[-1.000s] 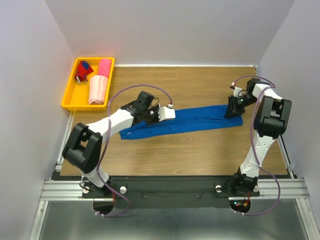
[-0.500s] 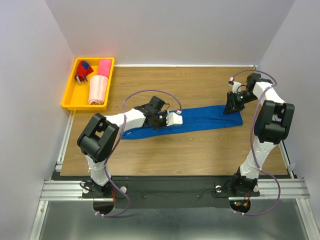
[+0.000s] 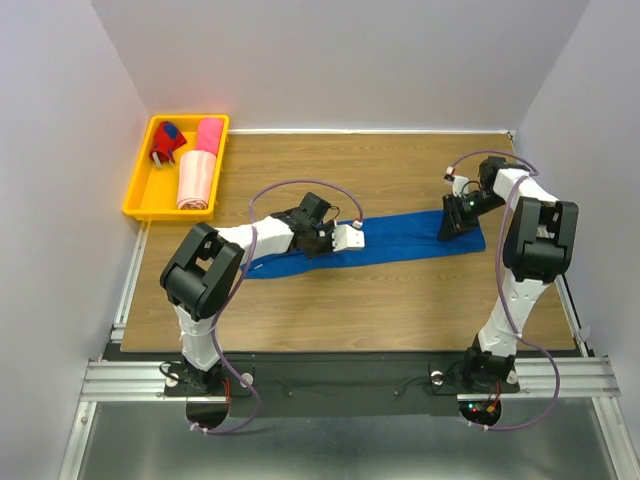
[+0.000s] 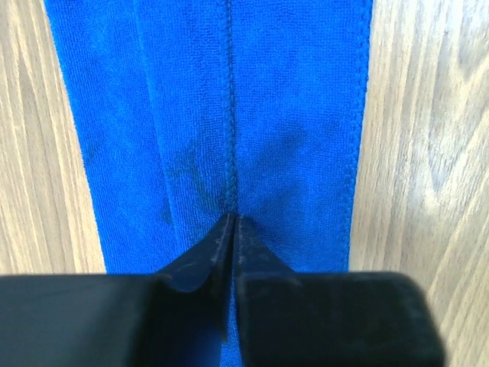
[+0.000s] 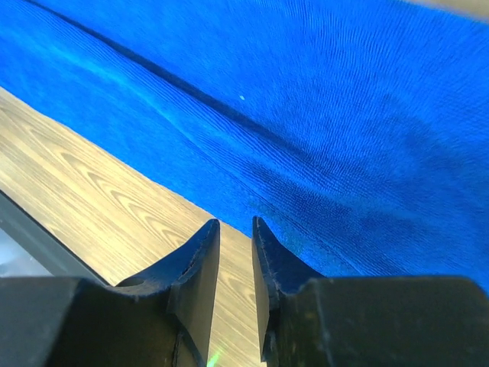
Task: Roll the towels
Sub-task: Fold the towel
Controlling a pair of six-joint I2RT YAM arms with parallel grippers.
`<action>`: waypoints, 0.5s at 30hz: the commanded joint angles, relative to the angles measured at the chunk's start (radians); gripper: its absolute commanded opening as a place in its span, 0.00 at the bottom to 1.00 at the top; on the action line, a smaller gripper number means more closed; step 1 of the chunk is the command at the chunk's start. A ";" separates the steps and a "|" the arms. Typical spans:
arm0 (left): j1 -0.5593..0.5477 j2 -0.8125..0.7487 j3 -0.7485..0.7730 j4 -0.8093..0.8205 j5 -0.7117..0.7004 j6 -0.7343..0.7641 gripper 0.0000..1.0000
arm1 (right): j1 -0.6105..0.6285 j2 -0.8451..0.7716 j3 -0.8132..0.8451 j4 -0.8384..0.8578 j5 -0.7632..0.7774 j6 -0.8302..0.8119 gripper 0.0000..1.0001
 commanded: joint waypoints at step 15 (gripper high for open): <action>-0.003 -0.100 0.038 -0.089 0.070 0.018 0.00 | 0.000 0.039 -0.036 0.055 0.053 0.005 0.30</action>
